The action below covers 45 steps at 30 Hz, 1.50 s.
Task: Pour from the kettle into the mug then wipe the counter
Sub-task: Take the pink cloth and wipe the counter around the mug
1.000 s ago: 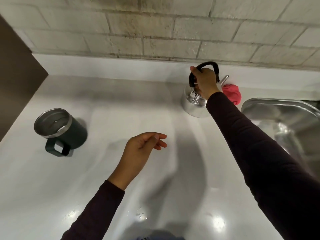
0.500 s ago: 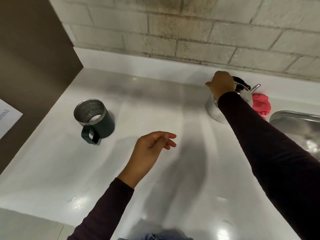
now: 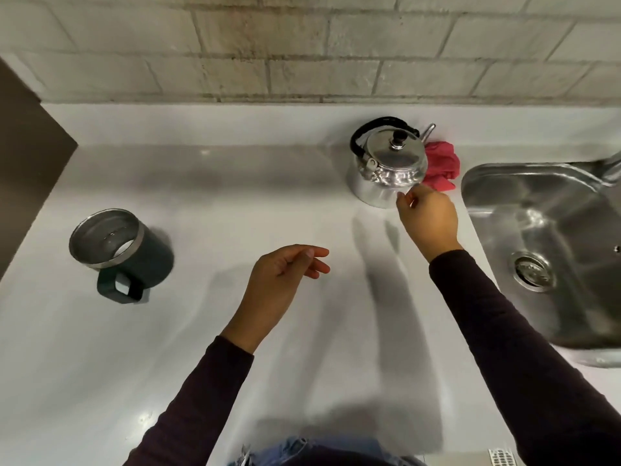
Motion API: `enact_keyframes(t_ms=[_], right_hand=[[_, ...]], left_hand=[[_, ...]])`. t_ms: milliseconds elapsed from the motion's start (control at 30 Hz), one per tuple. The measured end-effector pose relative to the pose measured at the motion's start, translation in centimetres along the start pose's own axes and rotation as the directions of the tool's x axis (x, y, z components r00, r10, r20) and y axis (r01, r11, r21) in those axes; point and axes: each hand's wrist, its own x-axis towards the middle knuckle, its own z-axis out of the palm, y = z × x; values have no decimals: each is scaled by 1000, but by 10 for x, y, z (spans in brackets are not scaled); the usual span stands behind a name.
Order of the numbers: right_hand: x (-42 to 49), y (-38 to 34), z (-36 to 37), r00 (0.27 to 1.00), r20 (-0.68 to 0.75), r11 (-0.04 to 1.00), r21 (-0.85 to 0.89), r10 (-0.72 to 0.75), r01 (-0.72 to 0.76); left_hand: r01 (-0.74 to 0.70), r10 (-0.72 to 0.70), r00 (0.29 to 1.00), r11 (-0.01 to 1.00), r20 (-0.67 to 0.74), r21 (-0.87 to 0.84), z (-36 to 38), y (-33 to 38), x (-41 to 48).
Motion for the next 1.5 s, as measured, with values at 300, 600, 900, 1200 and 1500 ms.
enact_keyframes(t_ms=[300, 600, 900, 1200, 1500], right_hand=[[70, 69, -20, 981, 88, 985, 19, 172, -174], [124, 88, 11, 923, 327, 937, 210, 203, -280], [0, 48, 10, 960, 279, 984, -176, 24, 26], [-116, -44, 10, 932, 298, 921, 380, -208, 84], [-124, -160, 7, 919, 340, 533, 824, -200, -189]], left_hand=[[27, -30, 995, 999, 92, 32, 42, 1, 14], [70, -72, 996, 996, 44, 47, 53, -1, 13], [48, -48, 999, 999, -5, 12, 34, 1, -5], [-2, 1, 993, 1000, -116, -7, -24, -2, -35], [-23, 2, 908, 999, -418, -45, -122, -16, -73]])
